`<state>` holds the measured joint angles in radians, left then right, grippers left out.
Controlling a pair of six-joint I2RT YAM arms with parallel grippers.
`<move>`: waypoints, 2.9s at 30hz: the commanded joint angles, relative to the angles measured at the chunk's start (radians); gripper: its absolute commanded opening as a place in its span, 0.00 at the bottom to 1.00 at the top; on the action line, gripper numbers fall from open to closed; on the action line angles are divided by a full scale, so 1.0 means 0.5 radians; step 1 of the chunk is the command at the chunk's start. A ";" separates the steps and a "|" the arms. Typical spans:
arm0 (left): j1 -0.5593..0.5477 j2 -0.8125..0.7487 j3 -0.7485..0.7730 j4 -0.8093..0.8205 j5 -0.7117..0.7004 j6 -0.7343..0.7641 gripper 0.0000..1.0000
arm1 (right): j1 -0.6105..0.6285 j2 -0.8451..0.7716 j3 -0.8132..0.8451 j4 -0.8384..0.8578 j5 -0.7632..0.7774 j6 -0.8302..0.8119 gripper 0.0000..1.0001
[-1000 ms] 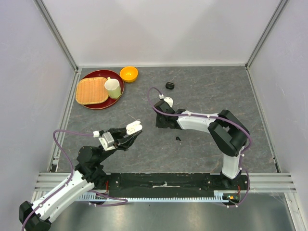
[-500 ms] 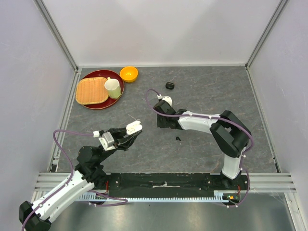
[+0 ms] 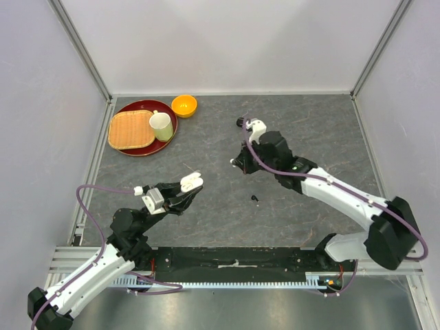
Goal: Insert the wireless bluetooth earbuds into the charging case
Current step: Pick up the earbud from the center of the board, then place the earbud in the charging case.
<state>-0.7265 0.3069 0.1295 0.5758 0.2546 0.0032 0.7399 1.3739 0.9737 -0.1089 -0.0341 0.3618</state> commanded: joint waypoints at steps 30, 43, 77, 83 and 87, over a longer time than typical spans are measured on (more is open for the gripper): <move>-0.004 0.208 0.020 0.336 0.199 -0.105 0.02 | -0.099 -0.818 0.166 -0.527 -1.450 -1.046 0.00; -0.004 0.297 0.026 0.505 0.417 -0.160 0.02 | -0.102 -0.781 0.372 -0.693 -1.772 -1.267 0.00; -0.007 0.604 0.100 0.769 0.736 -0.255 0.02 | 0.097 -0.309 0.581 -0.580 -1.883 -1.313 0.05; -0.007 0.656 0.121 0.757 0.770 -0.252 0.02 | 0.137 -0.284 0.574 -0.519 -1.883 -1.334 0.05; -0.007 0.690 0.134 0.778 0.795 -0.261 0.02 | 0.162 -0.275 0.568 -0.500 -1.834 -1.362 0.05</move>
<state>-0.7269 0.6384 0.1543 0.9222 0.6228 -0.1055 0.8082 1.2304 1.2163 -0.4156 -0.9634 -0.2779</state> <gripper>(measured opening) 0.363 0.065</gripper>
